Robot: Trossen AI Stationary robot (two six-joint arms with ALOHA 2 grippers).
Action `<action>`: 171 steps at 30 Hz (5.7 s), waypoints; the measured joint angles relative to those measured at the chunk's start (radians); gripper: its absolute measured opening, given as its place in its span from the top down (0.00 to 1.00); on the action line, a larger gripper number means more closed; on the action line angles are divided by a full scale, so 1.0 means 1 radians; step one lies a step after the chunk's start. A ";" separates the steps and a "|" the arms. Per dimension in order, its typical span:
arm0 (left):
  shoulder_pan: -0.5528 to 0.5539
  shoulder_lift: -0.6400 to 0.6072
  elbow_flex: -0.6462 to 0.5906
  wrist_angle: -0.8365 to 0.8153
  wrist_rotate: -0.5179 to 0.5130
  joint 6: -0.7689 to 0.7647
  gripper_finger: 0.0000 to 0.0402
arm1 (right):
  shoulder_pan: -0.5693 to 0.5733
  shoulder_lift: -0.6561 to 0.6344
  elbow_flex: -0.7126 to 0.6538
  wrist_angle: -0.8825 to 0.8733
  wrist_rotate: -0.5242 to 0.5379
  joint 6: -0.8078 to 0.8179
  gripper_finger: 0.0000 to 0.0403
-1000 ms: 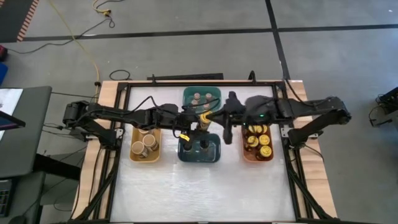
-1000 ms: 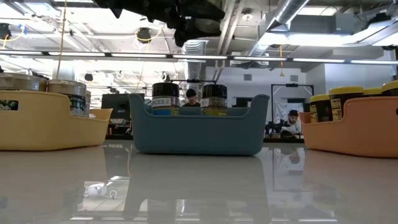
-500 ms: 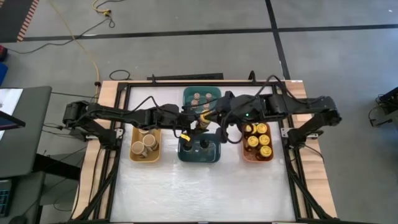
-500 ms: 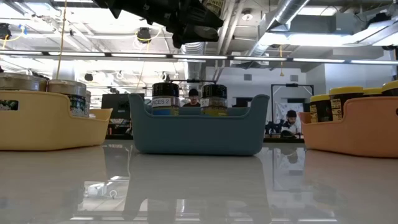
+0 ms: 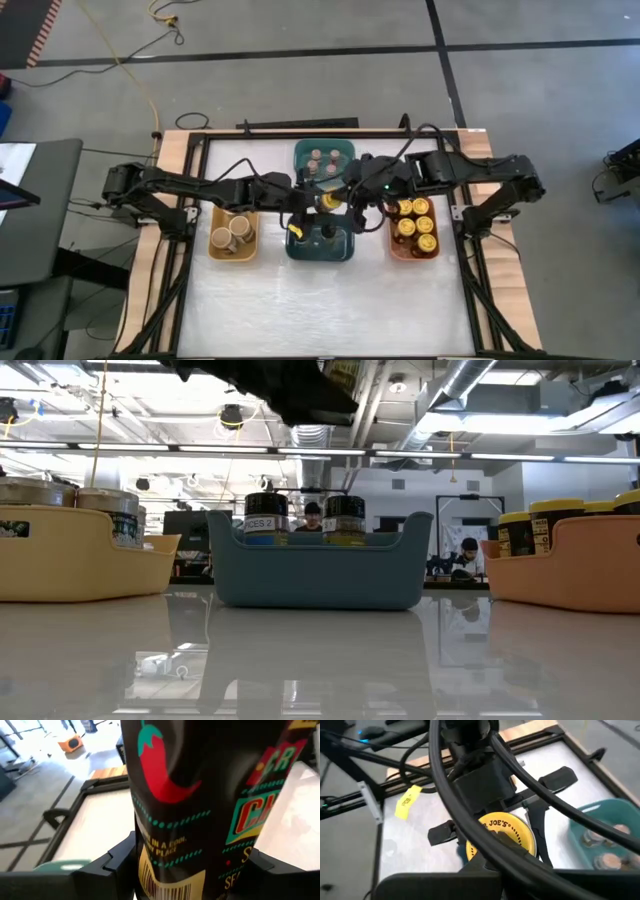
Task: Sort spices by type
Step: Put the yellow seasoning into the orange bin
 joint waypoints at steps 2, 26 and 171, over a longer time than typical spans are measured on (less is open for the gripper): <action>0.003 0.000 0.008 -0.032 -0.008 -0.003 0.46 | -0.002 0.003 -0.001 0.001 0.006 -0.003 0.97; 0.014 -0.009 0.022 -0.059 0.001 -0.192 0.46 | -0.005 -0.159 -0.012 0.015 0.012 -0.083 0.85; 0.012 -0.106 0.017 -0.229 -0.034 -0.298 0.24 | 0.064 -0.077 0.162 -0.702 0.003 0.140 0.37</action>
